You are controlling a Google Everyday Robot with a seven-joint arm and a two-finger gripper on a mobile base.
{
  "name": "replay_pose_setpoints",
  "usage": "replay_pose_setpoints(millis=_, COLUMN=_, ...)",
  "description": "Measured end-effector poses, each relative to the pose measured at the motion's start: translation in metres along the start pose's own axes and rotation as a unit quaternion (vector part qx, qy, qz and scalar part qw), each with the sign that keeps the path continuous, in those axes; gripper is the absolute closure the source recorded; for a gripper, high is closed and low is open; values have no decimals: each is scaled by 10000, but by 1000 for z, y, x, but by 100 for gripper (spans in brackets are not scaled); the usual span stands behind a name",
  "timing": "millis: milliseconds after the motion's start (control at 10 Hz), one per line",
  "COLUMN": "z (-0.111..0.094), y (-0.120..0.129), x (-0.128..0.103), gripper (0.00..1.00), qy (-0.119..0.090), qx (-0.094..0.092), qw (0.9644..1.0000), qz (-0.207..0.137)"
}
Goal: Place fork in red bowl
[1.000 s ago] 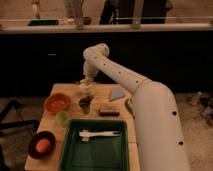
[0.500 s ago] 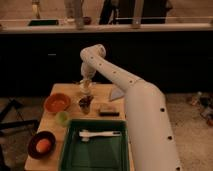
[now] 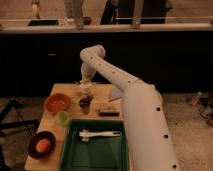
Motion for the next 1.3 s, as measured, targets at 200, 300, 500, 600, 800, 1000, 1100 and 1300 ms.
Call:
replay_pose_setpoints(millis=200, z=1, y=0, x=0, gripper=54, qy=7, qx=-22, qw=10000, qz=-4)
replay_pose_setpoints(millis=300, z=2, y=-1, x=0, gripper=54, qy=9, qx=-36, qw=10000, qz=-10)
replay_pose_setpoints(millis=500, z=4, y=-3, x=1, gripper=54, qy=18, qx=-61, qw=10000, qz=-4)
replay_pose_setpoints(millis=600, z=5, y=-4, x=1, gripper=54, qy=19, qx=-76, qw=10000, qz=-1)
replay_pose_setpoints(millis=800, z=9, y=-5, x=3, gripper=54, qy=25, qx=-109, qw=9999, qz=8)
replay_pose_setpoints(millis=1000, z=12, y=-6, x=5, gripper=54, qy=36, qx=-152, qw=9999, qz=26)
replay_pose_setpoints(millis=1100, z=14, y=-5, x=6, gripper=54, qy=44, qx=-179, qw=9998, qz=39)
replay_pose_setpoints(millis=1300, z=18, y=-4, x=7, gripper=54, qy=54, qx=-233, qw=9997, qz=51)
